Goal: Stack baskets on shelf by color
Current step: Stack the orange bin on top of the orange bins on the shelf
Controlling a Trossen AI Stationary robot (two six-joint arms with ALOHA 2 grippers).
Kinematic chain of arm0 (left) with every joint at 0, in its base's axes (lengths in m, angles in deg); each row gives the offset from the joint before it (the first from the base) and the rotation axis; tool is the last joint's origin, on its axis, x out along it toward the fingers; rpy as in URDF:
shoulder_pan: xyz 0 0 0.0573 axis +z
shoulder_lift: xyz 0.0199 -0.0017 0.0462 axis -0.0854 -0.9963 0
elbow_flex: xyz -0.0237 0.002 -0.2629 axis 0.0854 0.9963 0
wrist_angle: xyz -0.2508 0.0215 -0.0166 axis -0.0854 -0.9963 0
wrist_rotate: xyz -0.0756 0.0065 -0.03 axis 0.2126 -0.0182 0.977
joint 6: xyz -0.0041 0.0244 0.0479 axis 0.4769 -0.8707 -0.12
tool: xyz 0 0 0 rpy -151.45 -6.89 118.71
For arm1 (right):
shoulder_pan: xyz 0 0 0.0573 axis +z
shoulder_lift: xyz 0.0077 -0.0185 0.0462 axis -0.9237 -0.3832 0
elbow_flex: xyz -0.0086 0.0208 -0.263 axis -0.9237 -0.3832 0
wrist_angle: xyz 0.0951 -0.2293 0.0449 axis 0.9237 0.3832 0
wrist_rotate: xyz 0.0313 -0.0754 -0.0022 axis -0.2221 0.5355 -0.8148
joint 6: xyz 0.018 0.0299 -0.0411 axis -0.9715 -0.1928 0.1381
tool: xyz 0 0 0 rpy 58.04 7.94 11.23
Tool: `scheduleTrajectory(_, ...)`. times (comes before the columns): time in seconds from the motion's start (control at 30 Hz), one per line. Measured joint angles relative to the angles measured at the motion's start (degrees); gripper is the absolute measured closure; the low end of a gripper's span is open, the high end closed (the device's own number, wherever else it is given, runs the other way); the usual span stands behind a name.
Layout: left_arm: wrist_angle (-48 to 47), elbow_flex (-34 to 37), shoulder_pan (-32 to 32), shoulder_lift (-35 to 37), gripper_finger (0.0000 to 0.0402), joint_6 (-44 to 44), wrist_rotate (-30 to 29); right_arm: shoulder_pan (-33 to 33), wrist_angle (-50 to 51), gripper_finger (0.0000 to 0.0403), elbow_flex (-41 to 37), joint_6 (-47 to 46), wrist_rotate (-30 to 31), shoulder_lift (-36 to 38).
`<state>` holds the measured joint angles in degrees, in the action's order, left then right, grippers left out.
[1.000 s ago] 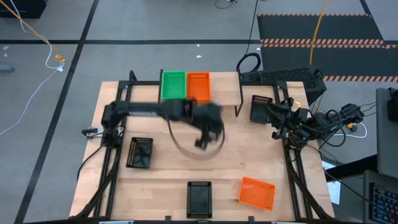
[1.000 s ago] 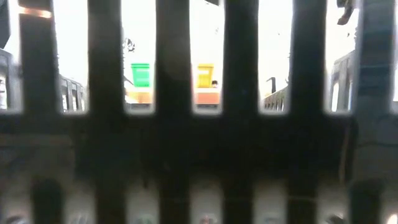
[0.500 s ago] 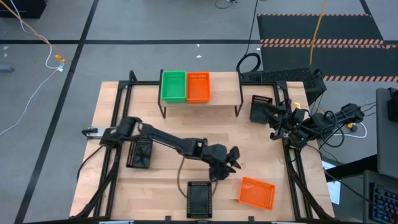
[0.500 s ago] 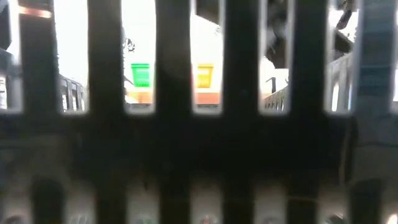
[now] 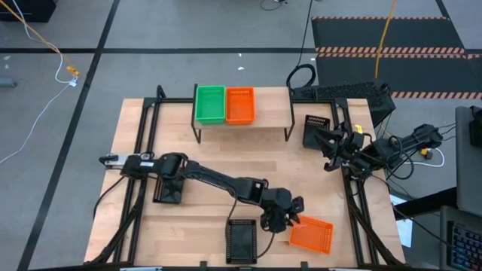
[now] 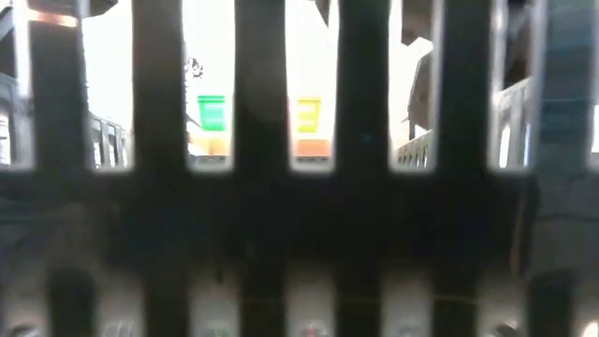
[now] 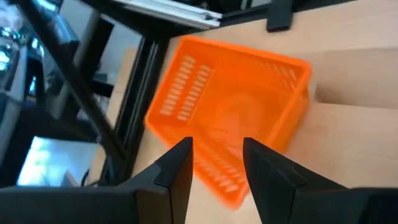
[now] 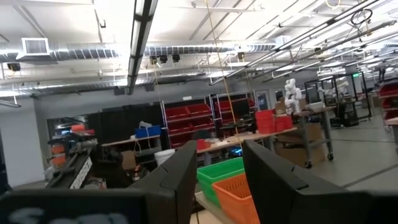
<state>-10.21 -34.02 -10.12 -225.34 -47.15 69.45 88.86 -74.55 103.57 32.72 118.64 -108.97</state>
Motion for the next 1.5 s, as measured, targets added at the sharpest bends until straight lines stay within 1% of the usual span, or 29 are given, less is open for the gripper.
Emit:
scheduleTrajectory(0.2,-0.1,-1.9,-0.9,-5.7,0.0259,-2.7,-0.6,0.0,0.0,0.028,0.0,-0.5,-0.1,0.0)
scheduleTrajectory(0.33,0.5,-2.2,-0.9,-6.3,0.0259,-4.1,-4.3,0.0,0.0,0.028,0.0,-0.1,-0.2,0.0)
scheduleTrajectory(0.47,0.3,-2.2,-0.6,-6.3,0.0263,-2.9,-6.6,0.0,-0.4,0.028,0.0,0.6,-0.2,0.0)
scheduleTrajectory(0.57,-0.8,-2.2,-0.5,-5.9,0.0293,-1.5,-8.7,0.0,-0.5,0.028,0.0,1.0,-0.2,0.1)
scheduleTrajectory(0.63,-1.0,-2.2,-0.4,-5.7,0.033,-0.3,-10.5,0.0,-0.6,0.028,0.0,1.0,-0.2,0.1)
scheduleTrajectory(0.7,-2.3,-2.2,-0.4,-5.3,0.0376,0.7,-12.2,0.0,-0.7,0.028,0.0,1.0,-0.2,0.1)
scheduleTrajectory(0.73,-2.6,-2.2,-0.4,-5.3,0.0387,1.3,-12.4,0.0,-0.7,0.028,0.0,1.1,-0.2,0.1)
scheduleTrajectory(0.8,-3.8,-2.2,-0.4,-4.9,0.0387,2.7,-13.1,0.0,-0.8,0.028,0.0,1.4,-0.2,0.1)
scheduleTrajectory(0.87,-5.3,-2.2,-0.7,-4.1,0.0385,4.8,-15.1,0.0,-0.9,0.028,0.0,1.5,-0.2,0.1)
scheduleTrajectory(0.97,-10.9,-2.2,-1.6,-0.7,0.0393,9.6,-21.5,0.0,-1.0,0.028,0.0,1.9,-0.2,0.1)
scheduleTrajectory(1.03,-17.1,-2.2,-2.0,2.8,0.0393,13.8,-25.4,0.0,-1.4,0.028,0.0,2.2,-0.2,0.1)
scheduleTrajectory(1.2,-36.3,-2.2,-0.6,12.5,0.0387,28.3,-28.0,0.0,-1.9,0.028,0.0,2.8,-0.3,0.2)
scheduleTrajectory(1.27,-42.7,-2.2,0.5,16.8,0.0393,33.5,-30.8,0.0,-2.1,0.028,0.0,3.0,-0.3,0.3)
scheduleTrajectory(1.33,-48.3,-2.2,1.7,21.3,0.0394,37.4,-35.3,0.0,-2.5,0.028,0.0,3.0,-0.4,0.3)
scheduleTrajectory(1.43,-52.2,-2.2,4.4,27.6,0.0387,41.3,-41.7,0.0,-2.8,0.028,0.0,3.0,-0.5,0.3)
scheduleTrajectory(1.5,-52.4,-2.2,7.0,31.5,0.0388,42.5,-43.4,0.0,-3.2,0.028,0.0,3.3,-0.5,0.3)
